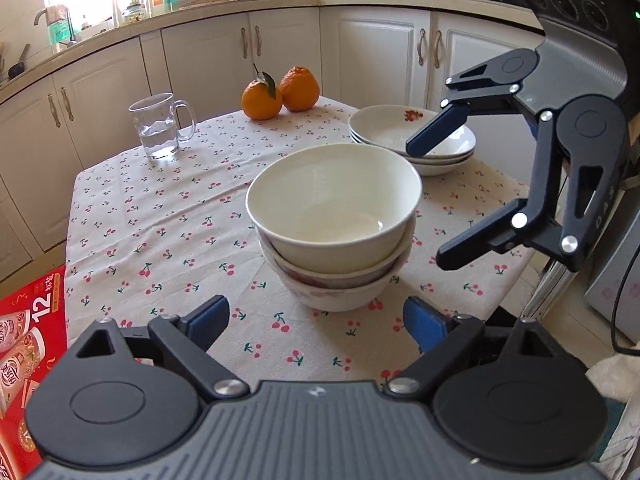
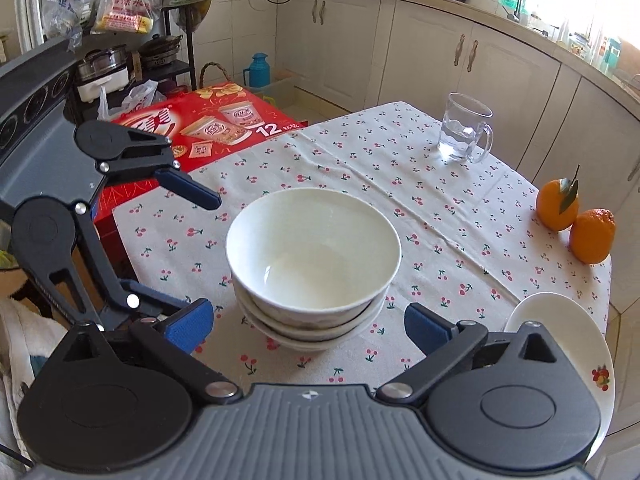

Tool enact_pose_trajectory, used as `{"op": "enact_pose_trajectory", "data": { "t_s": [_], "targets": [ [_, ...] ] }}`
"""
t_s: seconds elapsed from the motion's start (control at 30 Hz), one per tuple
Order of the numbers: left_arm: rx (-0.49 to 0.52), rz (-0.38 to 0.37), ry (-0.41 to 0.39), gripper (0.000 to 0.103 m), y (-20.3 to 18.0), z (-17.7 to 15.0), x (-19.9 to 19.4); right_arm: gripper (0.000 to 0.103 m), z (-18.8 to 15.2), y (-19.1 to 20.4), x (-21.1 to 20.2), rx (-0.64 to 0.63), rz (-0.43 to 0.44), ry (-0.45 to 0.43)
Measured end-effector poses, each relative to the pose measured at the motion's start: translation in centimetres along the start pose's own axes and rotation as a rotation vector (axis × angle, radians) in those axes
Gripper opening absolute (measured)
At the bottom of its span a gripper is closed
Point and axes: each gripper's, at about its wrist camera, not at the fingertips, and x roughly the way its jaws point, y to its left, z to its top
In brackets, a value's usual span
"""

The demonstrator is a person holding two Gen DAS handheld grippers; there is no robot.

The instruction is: Organize plates and bowls

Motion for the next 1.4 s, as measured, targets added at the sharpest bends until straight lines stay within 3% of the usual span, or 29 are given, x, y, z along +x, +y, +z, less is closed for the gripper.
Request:
{"op": "enact_pose_trajectory", "data": {
  "t_s": [0.23,0.47,1.1,1.4],
  "targets": [
    [0.099,-0.027,0.040,0.094,0.7,0.2,1.8,0.103,-1.9,0.6,2.0,-0.055,-0.039,0.058],
    [0.185,-0.127,0.078,0.093,1.5,0.7,4.0,0.103,-2.2,0.3,4.5,-0.104,-0.048,0.081],
    [0.407,-0.346,0.111,0.087,3.1,2.7,6.9,0.098,-1.0,-1.2,6.7,-0.179,0.103,0.090],
    [0.424,-0.416,0.107,0.087,3.4,3.3,7.5,0.092,-0.7,-1.8,6.6,-0.165,0.155,0.091]
  ]
}}
